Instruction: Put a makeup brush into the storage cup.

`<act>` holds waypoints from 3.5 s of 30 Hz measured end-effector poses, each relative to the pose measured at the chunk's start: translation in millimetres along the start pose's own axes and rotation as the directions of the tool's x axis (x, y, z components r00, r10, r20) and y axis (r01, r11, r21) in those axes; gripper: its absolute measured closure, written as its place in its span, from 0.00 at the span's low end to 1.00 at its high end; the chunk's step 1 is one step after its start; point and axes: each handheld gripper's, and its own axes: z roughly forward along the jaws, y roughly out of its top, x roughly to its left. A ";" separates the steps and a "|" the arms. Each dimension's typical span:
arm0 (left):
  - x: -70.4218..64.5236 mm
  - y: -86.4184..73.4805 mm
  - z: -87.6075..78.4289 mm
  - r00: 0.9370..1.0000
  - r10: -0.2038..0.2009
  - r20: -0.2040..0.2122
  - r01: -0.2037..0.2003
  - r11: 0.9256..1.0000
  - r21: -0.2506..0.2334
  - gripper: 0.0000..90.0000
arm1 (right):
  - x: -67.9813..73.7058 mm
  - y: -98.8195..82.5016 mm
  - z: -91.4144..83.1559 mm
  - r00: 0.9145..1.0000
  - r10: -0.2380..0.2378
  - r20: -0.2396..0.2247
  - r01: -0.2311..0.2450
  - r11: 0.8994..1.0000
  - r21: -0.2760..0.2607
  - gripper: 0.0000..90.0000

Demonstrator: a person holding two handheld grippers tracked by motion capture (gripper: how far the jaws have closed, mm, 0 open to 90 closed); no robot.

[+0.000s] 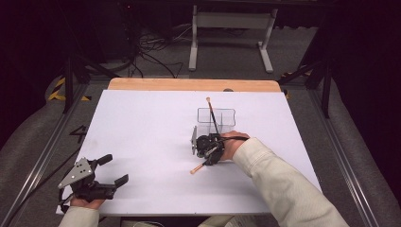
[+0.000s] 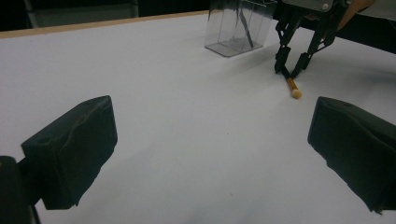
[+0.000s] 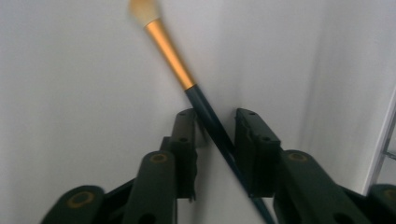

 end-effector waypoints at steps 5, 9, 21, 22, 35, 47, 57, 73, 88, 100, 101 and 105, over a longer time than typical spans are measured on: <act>-0.2 0.0 -0.2 1.000 -0.001 -0.001 0.001 1.000 0.001 0.02 | 1.4 0.0 0.2 1.000 -0.001 0.002 0.001 1.000 0.009 0.92; -0.2 -0.1 0.0 1.000 -0.001 -0.003 0.001 1.000 -0.004 0.02 | 1.5 0.3 0.4 1.000 -0.004 0.003 0.004 1.000 0.009 0.92; 0.1 0.3 1.4 1.000 0.001 0.003 -0.001 1.000 -0.003 0.02 | 3.2 -3.2 -7.3 0.999 0.014 0.033 -0.014 1.000 -0.005 0.93; 0.0 0.4 1.5 1.000 0.000 0.003 0.000 1.000 -0.002 0.02 | 2.9 -4.1 -9.7 0.999 0.013 0.038 -0.013 1.000 -0.014 0.93; 0.1 0.6 2.3 1.000 0.003 0.005 -0.003 1.000 0.003 0.02 | 8.2 -11.5 -38.3 0.996 0.048 0.079 -0.038 0.992 -0.118 0.93; 0.4 0.4 2.6 1.000 0.008 -0.002 -0.008 1.000 0.002 0.02 | 9.2 -14.0 -60.1 0.992 0.064 0.111 -0.041 0.979 -0.199 0.93; 0.2 0.4 4.0 1.000 0.013 -0.013 -0.013 1.000 -0.009 0.02 | 10.8 -19.4 -78.5 0.985 0.097 0.145 -0.053 0.959 -0.277 0.93; 0.8 0.8 4.4 1.000 0.011 -0.017 -0.012 1.000 -0.017 0.01 | 12.9 -32.8 -102.2 0.960 0.193 0.202 -0.076 0.876 -0.477 0.93; 0.4 1.5 5.6 1.000 0.013 -0.016 -0.013 1.000 -0.021 0.00 | 17.2 -46.7 -115.7 0.937 0.280 0.211 -0.091 0.775 -0.625 0.93; 0.6 1.6 5.7 1.000 0.012 -0.017 -0.013 1.000 -0.020 0.00 | 15.8 -66.9 -119.4 0.904 0.387 0.182 -0.125 0.646 -0.753 0.93; 0.5 1.6 5.7 1.000 0.012 -0.017 -0.013 1.000 -0.020 0.00 | 15.5 -69.0 -119.7 0.901 0.394 0.182 -0.124 0.636 -0.762 0.93; 0.4 1.8 5.6 1.000 0.012 -0.012 -0.012 1.000 -0.016 0.00 | 15.2 -76.3 -119.9 0.890 0.421 0.172 -0.124 0.589 -0.799 0.93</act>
